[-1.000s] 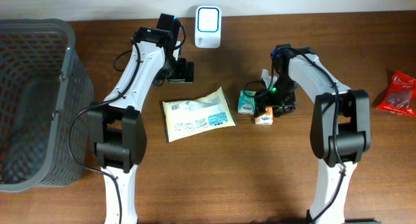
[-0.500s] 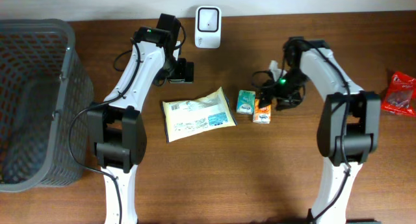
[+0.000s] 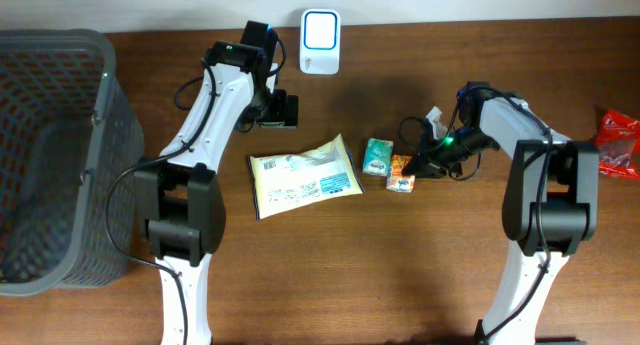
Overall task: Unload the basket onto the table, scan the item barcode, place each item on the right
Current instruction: 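Reach the right gripper to the orange tissue pack and grasp it, then lift the orange pack up to the white scanner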
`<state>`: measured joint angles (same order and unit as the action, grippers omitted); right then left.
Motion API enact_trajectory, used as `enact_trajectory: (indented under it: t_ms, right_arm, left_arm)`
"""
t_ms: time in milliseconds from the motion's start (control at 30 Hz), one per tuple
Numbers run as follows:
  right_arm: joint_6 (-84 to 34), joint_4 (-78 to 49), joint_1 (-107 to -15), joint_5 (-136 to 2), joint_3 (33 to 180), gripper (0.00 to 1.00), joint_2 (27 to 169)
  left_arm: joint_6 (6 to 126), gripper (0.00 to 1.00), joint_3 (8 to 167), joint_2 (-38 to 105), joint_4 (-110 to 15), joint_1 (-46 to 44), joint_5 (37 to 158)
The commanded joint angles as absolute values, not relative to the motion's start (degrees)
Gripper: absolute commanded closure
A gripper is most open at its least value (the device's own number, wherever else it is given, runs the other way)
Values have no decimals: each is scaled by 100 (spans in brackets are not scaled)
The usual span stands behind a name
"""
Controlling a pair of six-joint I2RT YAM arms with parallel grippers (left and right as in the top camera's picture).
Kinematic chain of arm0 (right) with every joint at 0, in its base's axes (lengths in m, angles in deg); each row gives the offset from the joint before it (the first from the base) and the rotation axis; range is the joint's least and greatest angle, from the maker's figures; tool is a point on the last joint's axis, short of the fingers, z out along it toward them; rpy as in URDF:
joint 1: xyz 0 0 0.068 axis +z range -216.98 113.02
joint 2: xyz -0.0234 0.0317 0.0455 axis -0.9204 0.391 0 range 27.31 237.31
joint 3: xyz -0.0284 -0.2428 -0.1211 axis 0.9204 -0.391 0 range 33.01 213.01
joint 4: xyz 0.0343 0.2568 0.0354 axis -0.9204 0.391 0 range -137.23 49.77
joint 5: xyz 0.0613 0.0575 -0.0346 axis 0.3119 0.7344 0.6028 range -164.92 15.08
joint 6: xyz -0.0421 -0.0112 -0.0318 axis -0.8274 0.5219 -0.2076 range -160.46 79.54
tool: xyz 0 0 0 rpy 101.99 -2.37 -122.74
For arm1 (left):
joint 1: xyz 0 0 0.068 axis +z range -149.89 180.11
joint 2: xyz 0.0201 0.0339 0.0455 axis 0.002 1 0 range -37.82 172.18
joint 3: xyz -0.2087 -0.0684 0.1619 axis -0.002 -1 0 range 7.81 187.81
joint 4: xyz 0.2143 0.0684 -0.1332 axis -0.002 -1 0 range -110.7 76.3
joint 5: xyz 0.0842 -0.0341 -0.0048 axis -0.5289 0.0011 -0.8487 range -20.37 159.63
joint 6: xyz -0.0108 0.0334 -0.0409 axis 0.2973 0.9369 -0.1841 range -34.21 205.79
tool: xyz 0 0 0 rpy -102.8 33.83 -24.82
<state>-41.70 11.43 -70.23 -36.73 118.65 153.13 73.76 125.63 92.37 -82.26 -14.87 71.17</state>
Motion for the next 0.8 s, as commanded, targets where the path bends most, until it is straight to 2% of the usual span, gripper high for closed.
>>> enact_trajectory:
  t_ms: [0, 67, 100, 167, 333, 433, 500, 567, 633, 700, 767]
  right_arm:
    - [-4701, 1282, -7019, -2287, 11804, 96, 15404]
    - [-6168, 1811, -7091, -812, 11948, 96, 15404]
    - [-6371, 2072, -7163, -560, 12040, 96, 15400]
    - [-6753, 2299, -7270, -370, 12219, 96, 15398]
    - [-9966, 2974, -6990, -33, 12423, 96, 15398]
    - [-9973, 2906, -6960, 183, 12571, 96, 15398]
    - [-8882, 2607, -6962, 183, 12875, 96, 15398]
    - [-6176, 1486, -6957, -353, 13349, 96, 15398]
    - [-2498, 424, -6756, -3531, 14364, 96, 15398]
    - [-1696, -129, -6256, -5780, 15367, 96, 15400]
    - [-1715, -967, -5712, -7421, 15598, 95, 15400]
  left_arm:
    - [7302, 1, 12561, 9292, -8232, -1478, 7178]
    - [7302, 1, 12561, 9289, -8230, -1478, 7178]
    - [7302, 1, 12561, 9292, -8230, -1478, 7178]
    - [7302, 1, 12561, 9289, -8232, -1476, 7178]
    - [7302, 1, 12561, 9289, -8232, -1478, 7178]
    - [7302, 1, 12561, 9292, -8232, -1478, 7178]
    - [7302, 1, 12561, 9289, -8232, -1476, 7178]
    - [7302, 1, 12561, 9289, -8232, -1478, 7178]
    - [7302, 1, 12561, 9292, -8232, -1476, 7178]
    - [7302, 1, 12561, 9289, -8230, -1478, 7178]
    - [7302, 1, 12561, 9292, -8232, -1478, 7178]
